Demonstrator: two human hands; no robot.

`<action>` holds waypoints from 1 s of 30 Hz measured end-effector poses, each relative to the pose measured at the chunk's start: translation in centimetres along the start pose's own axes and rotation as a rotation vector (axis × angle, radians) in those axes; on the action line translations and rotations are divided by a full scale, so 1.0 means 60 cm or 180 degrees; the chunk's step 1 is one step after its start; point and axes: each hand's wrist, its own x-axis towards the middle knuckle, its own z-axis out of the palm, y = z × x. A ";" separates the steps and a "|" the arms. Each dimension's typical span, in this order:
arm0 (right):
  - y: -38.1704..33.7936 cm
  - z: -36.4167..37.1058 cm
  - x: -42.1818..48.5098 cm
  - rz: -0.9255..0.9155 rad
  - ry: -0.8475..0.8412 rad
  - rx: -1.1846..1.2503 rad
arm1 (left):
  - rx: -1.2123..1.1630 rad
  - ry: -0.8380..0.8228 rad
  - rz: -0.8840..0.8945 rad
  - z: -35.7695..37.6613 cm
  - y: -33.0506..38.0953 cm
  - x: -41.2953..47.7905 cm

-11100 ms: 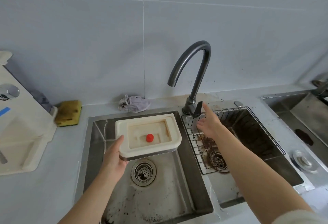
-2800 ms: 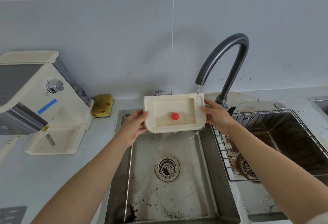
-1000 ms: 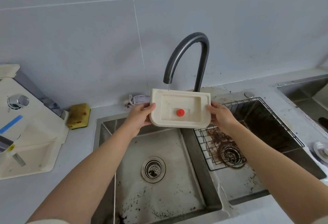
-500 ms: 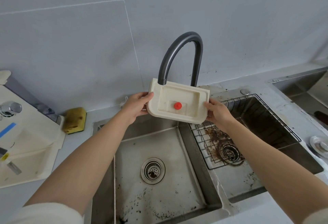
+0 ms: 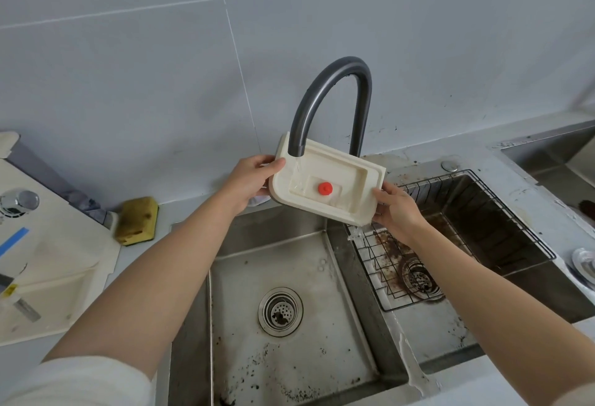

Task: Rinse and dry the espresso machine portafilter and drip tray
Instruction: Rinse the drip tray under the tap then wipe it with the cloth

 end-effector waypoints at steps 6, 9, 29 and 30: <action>-0.009 0.006 0.000 -0.0065 -0.0003 0.0036 | 0.0024 0.0058 0.0134 -0.003 0.008 0.002; -0.014 0.011 0.002 -0.0094 -0.0047 -0.0031 | 0.0050 0.0047 0.0138 -0.012 0.003 0.001; -0.009 0.072 0.016 0.0013 -0.0248 -0.1047 | -0.0793 0.0077 -0.0422 -0.066 -0.122 -0.048; -0.011 0.074 0.017 0.0000 -0.0270 -0.1130 | -0.0875 0.0091 -0.0459 -0.066 -0.131 -0.050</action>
